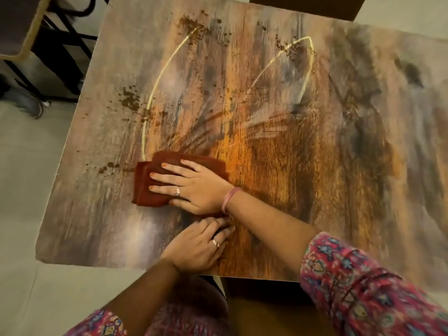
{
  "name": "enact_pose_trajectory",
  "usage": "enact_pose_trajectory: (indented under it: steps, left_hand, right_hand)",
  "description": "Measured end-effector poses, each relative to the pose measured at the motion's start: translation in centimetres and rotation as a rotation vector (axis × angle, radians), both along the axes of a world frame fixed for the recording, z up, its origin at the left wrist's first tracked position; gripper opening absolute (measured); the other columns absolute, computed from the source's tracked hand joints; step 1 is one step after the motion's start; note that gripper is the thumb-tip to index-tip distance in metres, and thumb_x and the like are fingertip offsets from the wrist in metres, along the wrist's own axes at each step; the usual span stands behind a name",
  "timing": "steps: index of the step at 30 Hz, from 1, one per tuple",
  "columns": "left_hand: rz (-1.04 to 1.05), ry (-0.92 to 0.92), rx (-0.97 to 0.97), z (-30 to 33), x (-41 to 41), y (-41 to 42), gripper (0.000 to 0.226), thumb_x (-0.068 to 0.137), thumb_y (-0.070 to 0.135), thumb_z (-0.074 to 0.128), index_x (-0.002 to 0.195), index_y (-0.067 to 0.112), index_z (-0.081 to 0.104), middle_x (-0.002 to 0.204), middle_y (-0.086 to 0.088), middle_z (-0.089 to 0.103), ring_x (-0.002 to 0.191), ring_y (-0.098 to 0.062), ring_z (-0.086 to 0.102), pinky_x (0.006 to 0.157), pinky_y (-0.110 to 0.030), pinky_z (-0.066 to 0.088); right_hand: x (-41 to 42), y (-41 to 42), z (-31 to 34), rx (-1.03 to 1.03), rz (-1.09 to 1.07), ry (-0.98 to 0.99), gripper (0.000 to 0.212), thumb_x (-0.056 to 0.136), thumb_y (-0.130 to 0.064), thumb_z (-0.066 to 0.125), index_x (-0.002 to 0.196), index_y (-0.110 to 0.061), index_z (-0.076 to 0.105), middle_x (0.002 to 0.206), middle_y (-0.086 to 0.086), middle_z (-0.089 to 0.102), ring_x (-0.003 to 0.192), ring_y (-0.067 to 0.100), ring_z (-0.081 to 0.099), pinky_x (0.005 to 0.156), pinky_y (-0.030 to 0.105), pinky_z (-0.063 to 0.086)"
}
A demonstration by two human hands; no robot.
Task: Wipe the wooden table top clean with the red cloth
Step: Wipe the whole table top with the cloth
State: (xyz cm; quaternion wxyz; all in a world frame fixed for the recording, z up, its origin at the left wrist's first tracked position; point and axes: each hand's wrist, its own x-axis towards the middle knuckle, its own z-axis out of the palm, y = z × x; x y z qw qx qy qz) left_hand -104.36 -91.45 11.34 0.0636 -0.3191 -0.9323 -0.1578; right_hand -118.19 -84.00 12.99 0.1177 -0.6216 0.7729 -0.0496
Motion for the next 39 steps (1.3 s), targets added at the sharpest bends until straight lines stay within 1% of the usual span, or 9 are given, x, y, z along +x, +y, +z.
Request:
enact_pose_trajectory:
  steps: [3,8,11,19,22,28,30,35,39]
  left_hand:
    - [-0.009,-0.016,0.013,0.0,-0.1,-0.1,0.04,0.094,0.031,0.047,0.125,0.008,0.058,0.122,-0.012,0.06,0.11,-0.028,0.055,0.098,-0.037,0.041]
    - [-0.033,-0.02,-0.012,0.3,0.0,-0.1,0.042,0.095,0.033,0.043,0.125,0.009,0.061,0.123,-0.011,0.062,0.111,-0.026,0.059,0.099,-0.037,0.045]
    - [-0.04,-0.019,-0.051,0.1,0.2,-0.1,0.044,0.096,0.035,0.041,0.127,0.01,0.059,0.126,-0.012,0.061,0.114,-0.026,0.058,0.102,-0.038,0.041]
    - [-0.015,-0.051,-0.038,-0.2,0.5,-0.4,0.045,0.093,0.038,0.044,0.127,0.014,0.061,0.127,-0.01,0.061,0.113,-0.026,0.059,0.098,-0.036,0.045]
    - [-0.014,-0.023,-0.032,0.0,0.3,-0.3,0.042,0.094,0.034,0.046,0.127,0.011,0.06,0.128,-0.01,0.06,0.118,-0.025,0.053,0.105,-0.037,0.039]
    - [-0.007,-0.016,-0.007,0.5,0.2,-0.3,0.041,0.095,0.034,0.046,0.126,0.012,0.061,0.127,-0.009,0.061,0.116,-0.024,0.056,0.105,-0.036,0.037]
    - [-0.034,-0.016,-0.037,0.4,0.1,-0.4,0.042,0.093,0.034,0.049,0.126,0.011,0.06,0.127,-0.01,0.061,0.116,-0.025,0.057,0.104,-0.037,0.042]
    - [-0.004,-0.043,-0.018,0.4,0.4,-0.3,0.042,0.092,0.035,0.046,0.124,0.013,0.062,0.121,-0.008,0.063,0.11,-0.024,0.057,0.094,-0.036,0.047]
    - [-0.027,-0.081,-0.023,0.4,0.3,-0.4,0.041,0.094,0.034,0.047,0.127,0.012,0.059,0.126,-0.008,0.06,0.115,-0.024,0.058,0.1,-0.037,0.046]
  right_hand:
    - [-6.1,2.8,0.0,-0.066,-0.325,-0.008,0.053,0.099,-0.042,0.034,0.15,-0.031,0.028,0.159,-0.004,0.026,0.148,0.021,0.02,0.119,0.045,0.013]
    - [-15.6,12.1,0.8,-0.078,-1.598,-0.04,0.054,0.1,-0.038,0.033,0.152,-0.029,0.025,0.161,-0.003,0.018,0.149,0.024,0.012,0.119,0.05,0.012]
    - [-14.2,10.1,0.8,-0.06,-1.87,0.007,0.055,0.101,-0.036,0.031,0.154,-0.025,0.02,0.162,0.001,0.013,0.15,0.028,0.008,0.118,0.054,0.01]
    - [-1.5,1.3,0.4,-0.05,-0.045,-0.036,0.053,0.097,-0.041,0.042,0.148,-0.03,0.035,0.158,-0.002,0.029,0.148,0.025,0.02,0.118,0.047,0.015]
    - [-7.5,4.1,0.7,-0.011,-0.157,-0.033,0.053,0.097,-0.041,0.038,0.148,-0.03,0.034,0.158,-0.002,0.029,0.147,0.024,0.021,0.118,0.048,0.016]
    - [-14.3,7.9,0.8,-0.006,-1.587,0.024,0.057,0.099,-0.037,0.033,0.153,-0.025,0.022,0.162,0.0,0.015,0.149,0.027,0.011,0.118,0.053,0.014]
    - [-11.3,5.3,0.5,-0.013,-1.393,0.065,0.058,0.097,-0.038,0.035,0.153,-0.024,0.024,0.161,0.002,0.018,0.149,0.029,0.012,0.117,0.055,0.015]
    - [-2.1,3.6,0.4,0.0,0.147,-0.01,0.054,0.095,-0.038,0.037,0.149,-0.03,0.033,0.158,-0.002,0.027,0.148,0.027,0.018,0.119,0.051,0.015]
    - [-7.6,5.4,0.8,0.023,-0.058,-0.079,0.055,0.094,-0.035,0.043,0.148,-0.03,0.035,0.157,-0.002,0.029,0.148,0.024,0.021,0.118,0.047,0.014]
